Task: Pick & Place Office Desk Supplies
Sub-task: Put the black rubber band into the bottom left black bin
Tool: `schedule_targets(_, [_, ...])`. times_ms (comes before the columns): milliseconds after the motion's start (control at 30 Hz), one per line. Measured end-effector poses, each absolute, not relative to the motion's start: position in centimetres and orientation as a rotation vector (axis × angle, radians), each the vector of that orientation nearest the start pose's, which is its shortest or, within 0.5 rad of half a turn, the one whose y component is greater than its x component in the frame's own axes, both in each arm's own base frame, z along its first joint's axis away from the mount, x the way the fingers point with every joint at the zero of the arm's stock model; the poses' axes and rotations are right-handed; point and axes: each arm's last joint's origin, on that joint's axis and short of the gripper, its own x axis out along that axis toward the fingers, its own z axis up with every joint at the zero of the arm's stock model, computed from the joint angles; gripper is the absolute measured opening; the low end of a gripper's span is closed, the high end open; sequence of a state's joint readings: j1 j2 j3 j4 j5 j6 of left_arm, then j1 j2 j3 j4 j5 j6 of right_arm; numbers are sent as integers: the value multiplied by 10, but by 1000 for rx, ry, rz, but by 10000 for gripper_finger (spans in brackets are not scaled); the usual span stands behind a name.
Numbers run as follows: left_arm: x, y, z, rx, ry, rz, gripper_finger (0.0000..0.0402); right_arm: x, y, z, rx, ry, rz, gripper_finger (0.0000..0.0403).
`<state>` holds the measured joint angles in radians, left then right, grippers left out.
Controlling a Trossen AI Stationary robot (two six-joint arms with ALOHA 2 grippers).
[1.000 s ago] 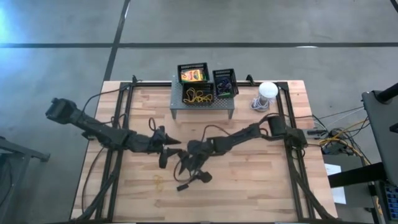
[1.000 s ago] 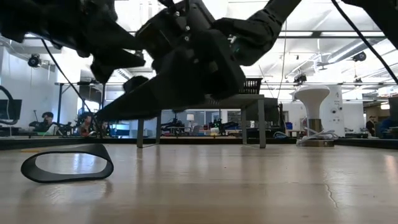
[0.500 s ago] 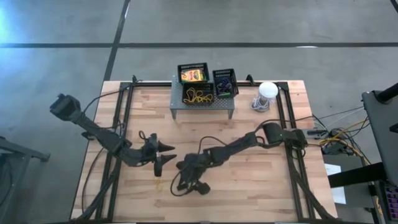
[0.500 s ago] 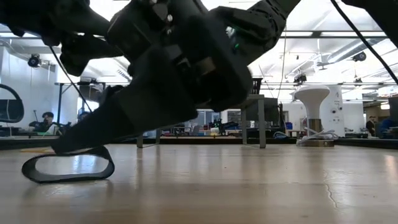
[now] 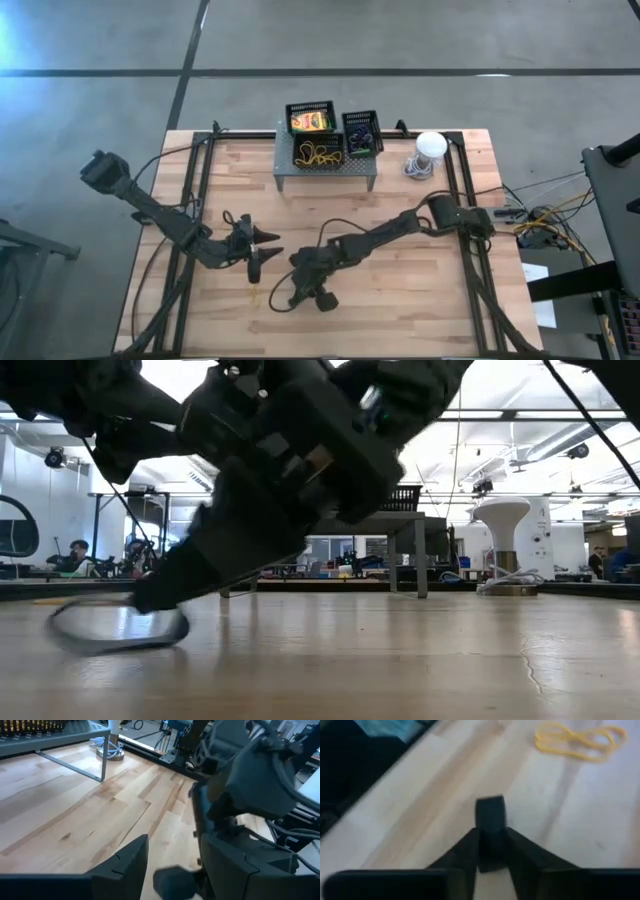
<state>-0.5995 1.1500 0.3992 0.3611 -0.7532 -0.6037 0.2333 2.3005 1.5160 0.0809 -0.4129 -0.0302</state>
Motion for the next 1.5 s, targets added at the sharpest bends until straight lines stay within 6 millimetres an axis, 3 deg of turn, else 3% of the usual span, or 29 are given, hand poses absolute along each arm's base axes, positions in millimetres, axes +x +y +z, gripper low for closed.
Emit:
schedule_targets(133, [188, -104, 187, -347, 243, 252, 189, 456, 118, 120, -74, 826, 505, 18])
schedule_targets(267, [188, -102, 187, -334, 229, 299, 189, 443, 113, 140, -186, 923, 390, 11])
schedule_targets(433, [188, -99, 187, -271, 210, 363, 189, 419, 105, 188, -291, 879, 360, 10])
schedule_targets(633, [190, -88, 188, -79, 199, 512, 189, 381, 64, 248, -421, 715, -1, 9])
schedule_targets(767, [195, -73, 189, 46, 215, 628, 189, 357, 26, 276, -369, 523, -285, 10])
schedule_targets(867, [200, -57, 189, 84, 234, 707, 189, 342, -5, 284, -265, 372, -411, 13])
schedule_targets(1000, [207, -30, 188, 60, 259, 781, 189, 328, -46, 281, -130, 275, -553, 14])
schedule_targets(1067, [212, -14, 187, 33, 292, 742, 189, 325, -65, 279, -60, 269, -580, 13])
schedule_targets(1200, [217, 22, 184, -40, 366, 559, 189, 325, -98, 274, 63, 291, -472, 13])
schedule_targets(1333, [213, 54, 184, -133, 372, 525, 189, 330, -119, 273, 130, 409, -409, 13])
schedule_targets(1500, [210, 66, 183, -170, 370, 553, 189, 342, -131, 275, 121, 538, -416, 25])
